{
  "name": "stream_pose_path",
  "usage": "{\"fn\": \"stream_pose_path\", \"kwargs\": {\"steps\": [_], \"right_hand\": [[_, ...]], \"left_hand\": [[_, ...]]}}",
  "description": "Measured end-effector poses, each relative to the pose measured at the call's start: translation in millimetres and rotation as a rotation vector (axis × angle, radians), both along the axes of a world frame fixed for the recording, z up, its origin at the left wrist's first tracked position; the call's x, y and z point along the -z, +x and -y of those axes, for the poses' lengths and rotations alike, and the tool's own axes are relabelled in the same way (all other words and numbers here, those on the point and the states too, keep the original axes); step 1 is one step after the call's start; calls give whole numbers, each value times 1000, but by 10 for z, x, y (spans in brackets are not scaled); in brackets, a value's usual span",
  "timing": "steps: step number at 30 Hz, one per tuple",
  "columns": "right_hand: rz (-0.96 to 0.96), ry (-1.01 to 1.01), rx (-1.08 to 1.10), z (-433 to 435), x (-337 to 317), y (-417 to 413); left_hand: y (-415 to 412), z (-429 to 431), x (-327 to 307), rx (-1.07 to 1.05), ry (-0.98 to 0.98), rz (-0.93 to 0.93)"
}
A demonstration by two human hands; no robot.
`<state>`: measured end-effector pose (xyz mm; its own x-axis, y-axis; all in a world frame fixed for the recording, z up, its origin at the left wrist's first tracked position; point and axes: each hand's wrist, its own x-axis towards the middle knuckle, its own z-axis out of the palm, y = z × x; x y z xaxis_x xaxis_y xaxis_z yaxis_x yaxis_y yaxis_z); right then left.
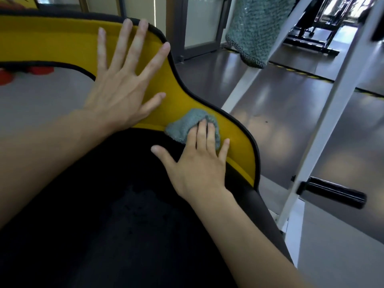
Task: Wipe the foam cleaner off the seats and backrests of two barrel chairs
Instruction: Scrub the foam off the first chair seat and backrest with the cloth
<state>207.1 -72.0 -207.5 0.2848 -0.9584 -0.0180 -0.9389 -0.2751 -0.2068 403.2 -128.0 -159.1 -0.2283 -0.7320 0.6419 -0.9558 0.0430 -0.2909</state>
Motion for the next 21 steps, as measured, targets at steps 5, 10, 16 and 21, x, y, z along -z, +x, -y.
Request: {"fn": "stream_pose_path", "kwargs": {"steps": [5,10,16,21], "right_hand": [[24,136,-4,39,-25,35],[65,-46,-40,93,-36,41],[-118,158,-80,171,-14,66],[-4,-92,-100,217,-66,236]], "left_hand": [[24,-9,-17,2,2,6],[32,-8,-12,-7,1,22],[100,-10,-47,-5,8,54],[114,-23,-49,-7,4,81]]}}
